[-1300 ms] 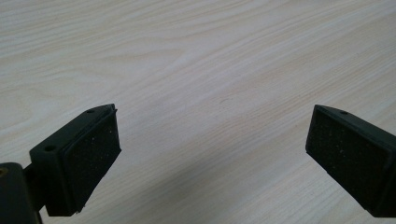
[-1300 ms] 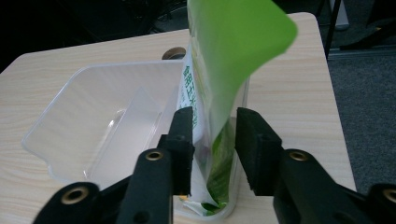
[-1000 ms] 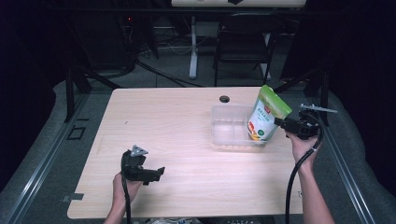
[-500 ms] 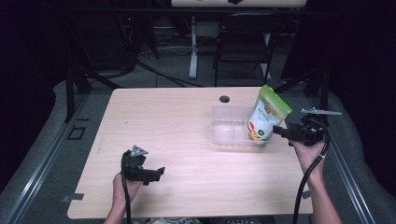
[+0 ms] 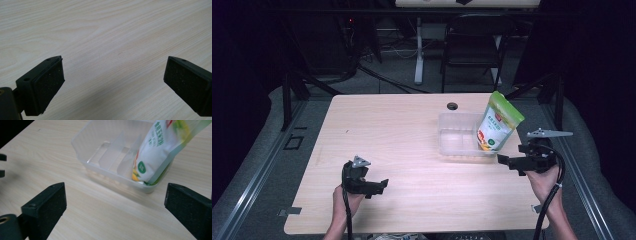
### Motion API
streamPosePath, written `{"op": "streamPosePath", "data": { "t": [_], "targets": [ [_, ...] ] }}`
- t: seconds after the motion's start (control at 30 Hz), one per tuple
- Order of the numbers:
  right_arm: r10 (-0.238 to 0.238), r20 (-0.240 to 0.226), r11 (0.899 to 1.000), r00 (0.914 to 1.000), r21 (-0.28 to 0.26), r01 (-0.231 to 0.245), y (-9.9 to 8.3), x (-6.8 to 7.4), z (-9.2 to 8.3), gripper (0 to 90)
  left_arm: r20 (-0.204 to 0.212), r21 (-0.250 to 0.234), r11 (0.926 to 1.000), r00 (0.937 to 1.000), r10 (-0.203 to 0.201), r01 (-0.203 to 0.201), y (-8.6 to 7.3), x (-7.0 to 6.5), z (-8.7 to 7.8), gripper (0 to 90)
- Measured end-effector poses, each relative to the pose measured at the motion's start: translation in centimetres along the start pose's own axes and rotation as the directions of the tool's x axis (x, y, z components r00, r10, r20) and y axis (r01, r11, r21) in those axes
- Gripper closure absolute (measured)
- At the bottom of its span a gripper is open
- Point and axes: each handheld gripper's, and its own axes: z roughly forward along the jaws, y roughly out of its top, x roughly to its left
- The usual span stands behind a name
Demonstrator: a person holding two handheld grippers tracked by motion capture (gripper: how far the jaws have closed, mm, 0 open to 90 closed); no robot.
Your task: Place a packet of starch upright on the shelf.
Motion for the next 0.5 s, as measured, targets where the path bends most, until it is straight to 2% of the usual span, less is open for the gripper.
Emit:
{"op": "streamPosePath", "data": {
  "t": [0.2, 0.37, 0.5],
  "targets": [
    [-0.032, -0.012, 0.999, 0.9994, 0.036, 0.033, -1.5, 1.1, 0.1, 0.0, 0.002, 0.003, 1.0000, 1.0000, 0.003, -0.003, 0.0, 0.0, 0.0, 2.7],
    [-0.044, -0.022, 0.998, 0.9988, 0.053, 0.045, -2.7, 1.6, 0.1, 0.0, -0.004, 0.000, 1.0000, 1.0000, 0.005, -0.005, 0.0, 0.0, 0.0, 2.7],
    [-0.045, -0.033, 0.995, 0.9984, 0.086, 0.048, -4.3, 1.9, 0.7, 0.1, -0.001, 0.003, 1.0000, 1.0000, 0.003, -0.003, 0.0, -0.2, 0.0, 2.7]
  ]
}}
